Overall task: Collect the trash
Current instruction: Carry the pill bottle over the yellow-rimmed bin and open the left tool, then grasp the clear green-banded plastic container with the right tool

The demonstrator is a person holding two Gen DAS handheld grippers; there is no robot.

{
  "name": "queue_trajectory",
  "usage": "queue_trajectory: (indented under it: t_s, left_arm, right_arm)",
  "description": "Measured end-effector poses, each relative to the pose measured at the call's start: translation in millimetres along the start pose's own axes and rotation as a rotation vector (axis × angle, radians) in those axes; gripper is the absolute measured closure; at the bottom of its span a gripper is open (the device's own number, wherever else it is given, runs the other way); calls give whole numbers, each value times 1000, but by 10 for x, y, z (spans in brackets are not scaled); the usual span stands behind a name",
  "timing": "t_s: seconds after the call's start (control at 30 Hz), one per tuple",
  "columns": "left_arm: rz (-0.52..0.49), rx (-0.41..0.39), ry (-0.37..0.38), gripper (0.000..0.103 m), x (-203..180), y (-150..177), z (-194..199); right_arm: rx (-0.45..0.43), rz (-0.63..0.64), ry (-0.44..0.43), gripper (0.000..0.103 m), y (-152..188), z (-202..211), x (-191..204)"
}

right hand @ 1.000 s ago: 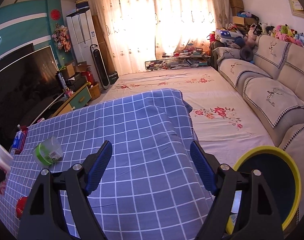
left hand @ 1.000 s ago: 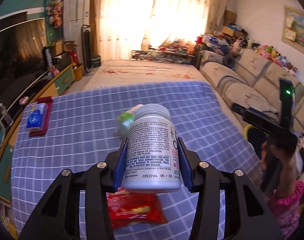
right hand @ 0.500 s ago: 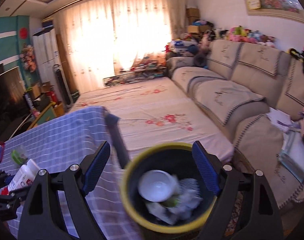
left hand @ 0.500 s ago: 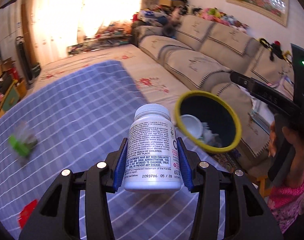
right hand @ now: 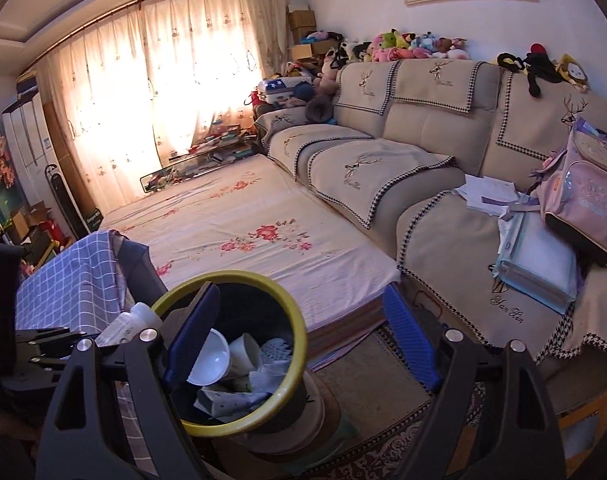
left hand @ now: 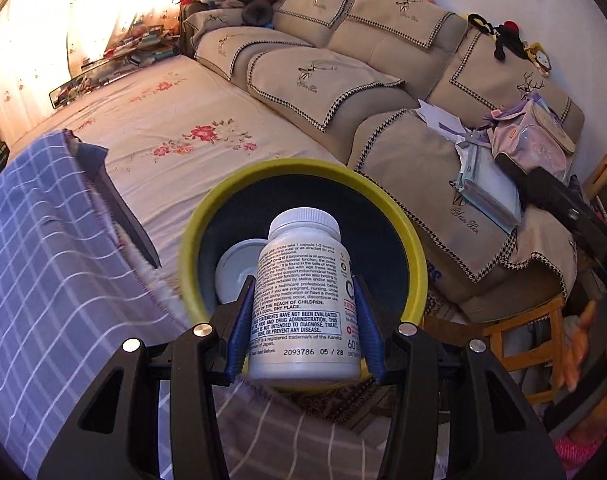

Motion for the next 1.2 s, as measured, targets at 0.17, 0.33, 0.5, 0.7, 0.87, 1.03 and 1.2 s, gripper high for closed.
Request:
queue_trajectory:
  t_s: [0.17,0.33,0.5,0.7,0.87,1.03,1.2]
  left_arm:
    - [8,20,-19,54,-30,-144,-382]
    - [56,-39,-59,22,120,-212,-255]
    - [110,-176,-104,16,553,-99,526]
    - [251,-337,-240,9,1523,419,1650]
    - [429,-392,-415,6,2481,1158,2313]
    - [559,-408,-634,5,3316,2007,2692]
    - [664,-397,-733,5,3971,2687,2791]
  right_arm:
    - [10,-13,25,24,13,-12,-84]
    - [3,-3,20,23,-36,29,-20]
    - [-2,17,-20,22,-54,73,211]
    - [26,58,-122,20,-46,5,711]
    - [67,128,-248,20,-17,-129,1391]
    - [130,238,-366,19,95,-297,2226]
    - [219,370,-500,18,335,-462,3212]
Point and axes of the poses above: each gripper's, at about its wrist camera, not at the fingertips, and z roughly against the way its jaws point, x to its left, y to its underside, the point moved 5 cm from there along -z, roughly the way its jaws point, and after that the axes turned 10 degrees about -y, right-handed, at the moved point
